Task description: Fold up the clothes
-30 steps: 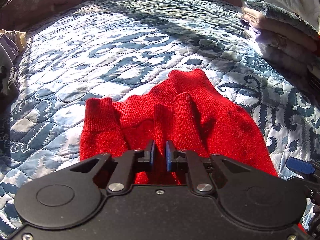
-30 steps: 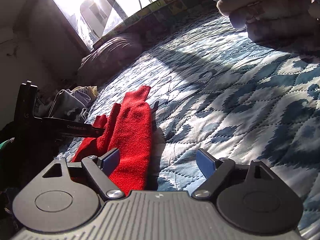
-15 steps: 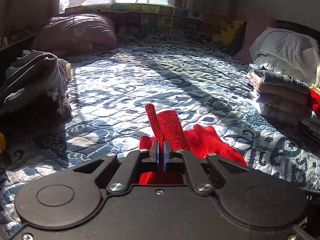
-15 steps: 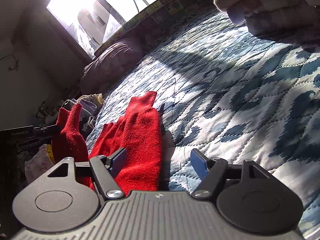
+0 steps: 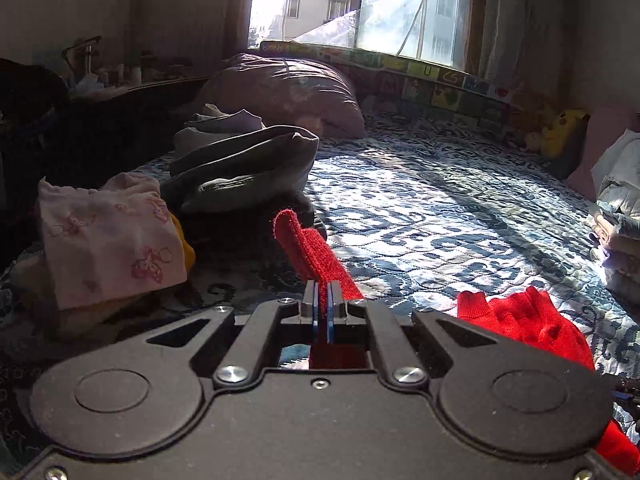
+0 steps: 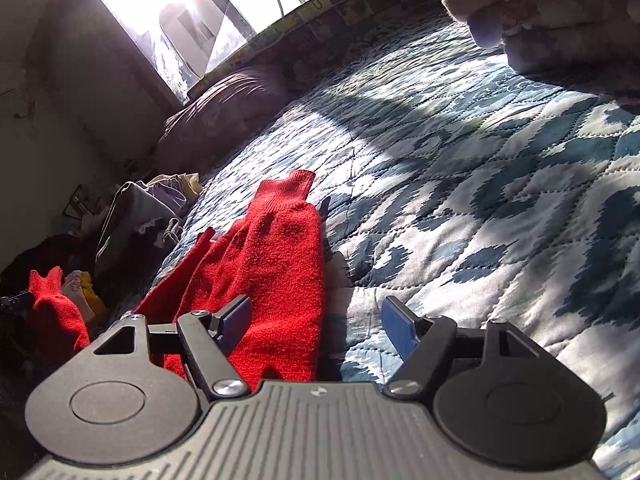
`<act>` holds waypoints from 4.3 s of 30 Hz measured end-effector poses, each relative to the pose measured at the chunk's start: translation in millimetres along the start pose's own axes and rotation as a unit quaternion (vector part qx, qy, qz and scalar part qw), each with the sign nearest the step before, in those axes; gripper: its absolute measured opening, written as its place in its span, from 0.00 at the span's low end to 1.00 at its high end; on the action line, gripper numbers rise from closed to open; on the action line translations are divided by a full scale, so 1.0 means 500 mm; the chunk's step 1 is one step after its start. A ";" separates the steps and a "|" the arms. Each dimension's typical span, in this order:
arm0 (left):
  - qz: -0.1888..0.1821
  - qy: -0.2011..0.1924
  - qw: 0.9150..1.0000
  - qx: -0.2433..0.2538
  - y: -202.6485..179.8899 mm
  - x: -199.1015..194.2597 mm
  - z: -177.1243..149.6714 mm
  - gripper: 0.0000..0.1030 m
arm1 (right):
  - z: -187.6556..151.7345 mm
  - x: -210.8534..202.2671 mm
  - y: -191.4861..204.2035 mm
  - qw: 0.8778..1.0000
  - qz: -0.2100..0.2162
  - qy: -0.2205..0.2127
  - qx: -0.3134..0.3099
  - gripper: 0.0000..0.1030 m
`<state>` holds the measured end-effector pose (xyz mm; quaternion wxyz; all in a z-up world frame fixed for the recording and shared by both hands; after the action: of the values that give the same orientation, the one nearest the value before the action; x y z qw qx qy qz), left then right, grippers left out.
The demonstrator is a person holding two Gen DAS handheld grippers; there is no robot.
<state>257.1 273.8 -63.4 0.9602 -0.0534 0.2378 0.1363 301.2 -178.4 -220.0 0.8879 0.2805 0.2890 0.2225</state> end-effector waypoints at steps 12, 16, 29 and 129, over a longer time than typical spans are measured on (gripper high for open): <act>0.069 0.046 0.995 -0.053 0.168 0.031 -0.138 0.02 | -0.005 0.009 0.009 1.000 -0.007 0.005 -0.024 0.73; 0.079 0.090 0.990 -0.071 0.192 0.073 -0.204 0.07 | -0.007 0.009 0.011 1.000 -0.008 0.006 -0.028 0.74; 0.052 0.064 0.993 -0.088 0.207 0.136 -0.123 0.01 | -0.007 0.012 0.011 0.999 -0.006 0.008 -0.033 0.76; -0.369 0.087 0.924 -0.043 -0.403 -0.035 -0.229 0.98 | 0.138 -0.264 -0.296 0.974 -0.112 -0.138 0.138 0.60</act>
<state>249.6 57.6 -148.6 0.9150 -0.1900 0.2775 -0.2230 282.8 -387.3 -214.8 0.8912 0.3940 0.2213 0.0389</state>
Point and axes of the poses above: each gripper's, at about its wrist camera, not at the fingertips, and x roughly the way its jaws point, y to its left, z to its top, the point moved 4 cm from there along x, roughly the way its jaws point, and after that the axes turned 7 degrees about z, right-handed, at the moved point
